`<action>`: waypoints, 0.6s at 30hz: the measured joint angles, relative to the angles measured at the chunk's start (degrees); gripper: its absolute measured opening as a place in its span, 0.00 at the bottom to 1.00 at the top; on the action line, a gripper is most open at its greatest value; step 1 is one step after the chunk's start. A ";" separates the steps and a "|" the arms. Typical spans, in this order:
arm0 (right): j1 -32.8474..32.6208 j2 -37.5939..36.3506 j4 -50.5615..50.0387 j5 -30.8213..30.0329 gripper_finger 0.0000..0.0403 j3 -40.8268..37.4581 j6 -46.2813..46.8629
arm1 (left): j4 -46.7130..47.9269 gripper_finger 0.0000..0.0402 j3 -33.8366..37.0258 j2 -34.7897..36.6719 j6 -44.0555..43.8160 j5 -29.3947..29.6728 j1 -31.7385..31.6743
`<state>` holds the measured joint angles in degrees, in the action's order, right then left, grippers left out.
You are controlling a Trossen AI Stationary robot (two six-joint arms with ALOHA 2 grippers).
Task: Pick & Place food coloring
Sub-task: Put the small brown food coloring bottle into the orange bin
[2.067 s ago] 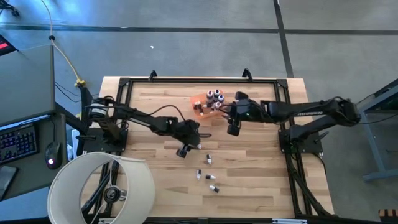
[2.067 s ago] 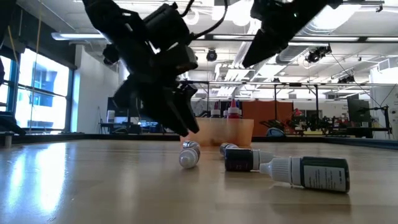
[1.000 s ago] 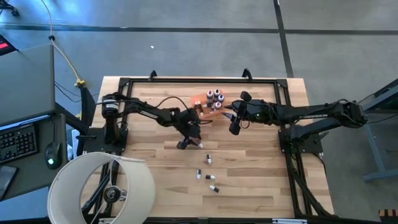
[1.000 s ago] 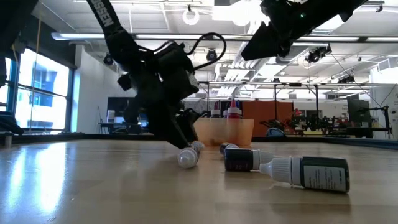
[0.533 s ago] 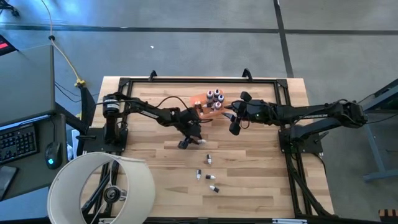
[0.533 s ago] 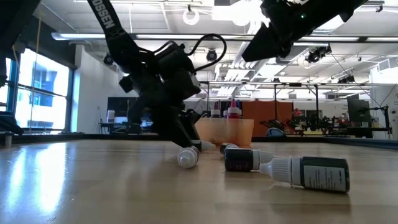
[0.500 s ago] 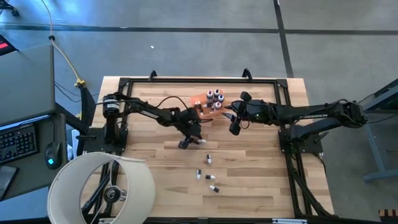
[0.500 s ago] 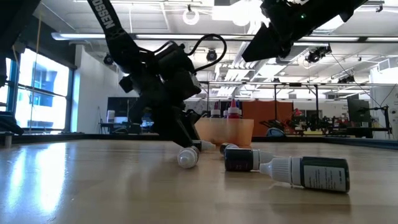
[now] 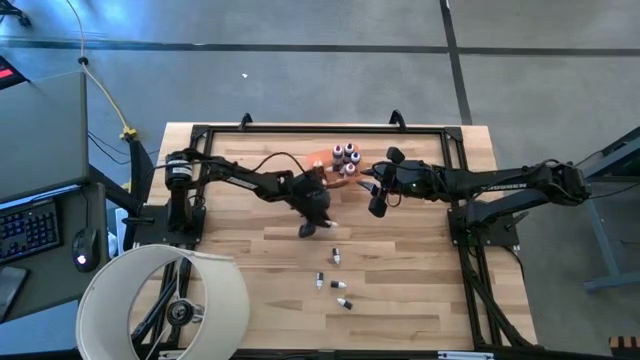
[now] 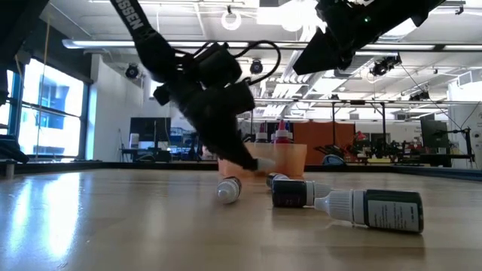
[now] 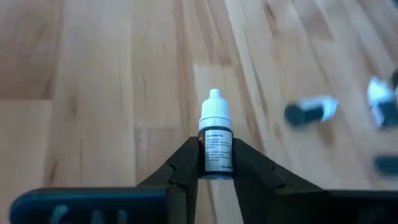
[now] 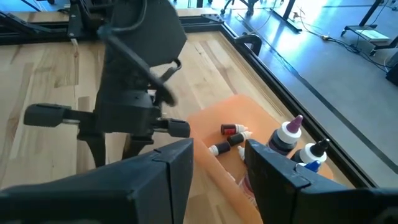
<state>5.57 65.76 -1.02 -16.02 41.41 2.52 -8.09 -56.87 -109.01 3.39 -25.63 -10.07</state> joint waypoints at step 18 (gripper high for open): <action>-0.01 -5.69 3.44 -8.35 0.34 0.00 -13.05 | 41.21 0.18 -29.78 0.11 3.25 17.53 -0.07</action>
<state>5.56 60.06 2.42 -24.37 41.41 -10.53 33.12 -86.65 -108.90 6.65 -8.11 -10.13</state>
